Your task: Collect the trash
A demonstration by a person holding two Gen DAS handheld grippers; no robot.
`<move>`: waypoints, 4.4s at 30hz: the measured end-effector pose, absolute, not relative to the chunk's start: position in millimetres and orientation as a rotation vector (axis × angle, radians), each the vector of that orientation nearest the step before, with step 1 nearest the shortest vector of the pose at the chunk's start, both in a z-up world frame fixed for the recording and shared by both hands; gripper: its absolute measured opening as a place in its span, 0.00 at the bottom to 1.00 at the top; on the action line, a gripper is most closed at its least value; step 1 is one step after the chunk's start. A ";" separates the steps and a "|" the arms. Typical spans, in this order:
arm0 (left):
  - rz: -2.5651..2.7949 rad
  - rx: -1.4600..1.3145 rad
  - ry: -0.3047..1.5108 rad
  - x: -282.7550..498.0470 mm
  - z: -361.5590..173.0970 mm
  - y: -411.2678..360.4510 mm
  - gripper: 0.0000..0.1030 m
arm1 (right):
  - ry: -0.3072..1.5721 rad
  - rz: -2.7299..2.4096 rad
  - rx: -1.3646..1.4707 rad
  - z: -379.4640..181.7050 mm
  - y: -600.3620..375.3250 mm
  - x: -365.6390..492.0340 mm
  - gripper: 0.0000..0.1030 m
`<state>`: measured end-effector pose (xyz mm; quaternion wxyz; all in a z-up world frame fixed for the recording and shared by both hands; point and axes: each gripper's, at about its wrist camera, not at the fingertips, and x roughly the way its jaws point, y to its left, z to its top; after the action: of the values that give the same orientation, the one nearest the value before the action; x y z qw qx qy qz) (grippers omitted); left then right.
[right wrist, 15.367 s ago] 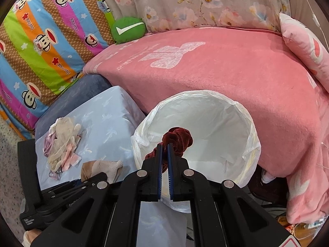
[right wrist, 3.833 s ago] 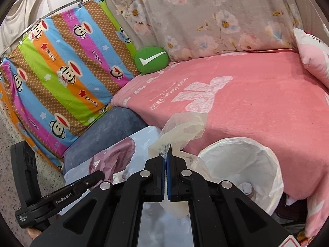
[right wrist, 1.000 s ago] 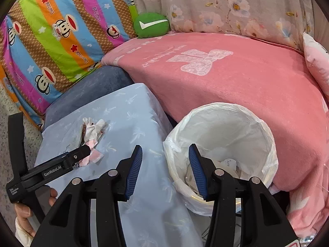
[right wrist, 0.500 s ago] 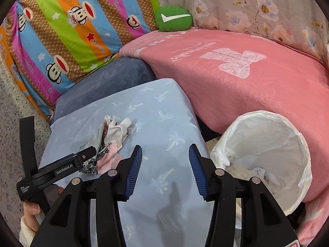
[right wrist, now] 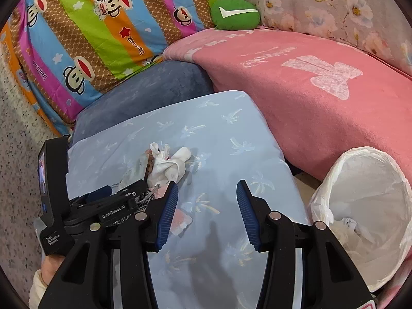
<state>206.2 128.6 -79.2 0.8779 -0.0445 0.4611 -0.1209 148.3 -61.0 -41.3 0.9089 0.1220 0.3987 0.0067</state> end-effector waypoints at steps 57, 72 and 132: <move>-0.327 -0.242 0.849 188.0 -22.7 195.7 0.04 | 0.914 0.205 0.247 -76.0 29.9 192.0 0.02; -0.440 -0.185 0.776 157.2 20.9 135.9 0.03 | 0.709 0.128 0.326 11.2 -51.4 131.7 0.02; -0.229 -0.221 0.965 221.9 -68.0 206.2 0.14 | 0.749 0.156 0.383 -5.9 -17.6 168.1 0.02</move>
<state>221.9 206.2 -68.0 0.8737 -0.1057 0.4620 -0.1097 168.1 -17.6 -5.9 0.9100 0.1856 0.3630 0.0757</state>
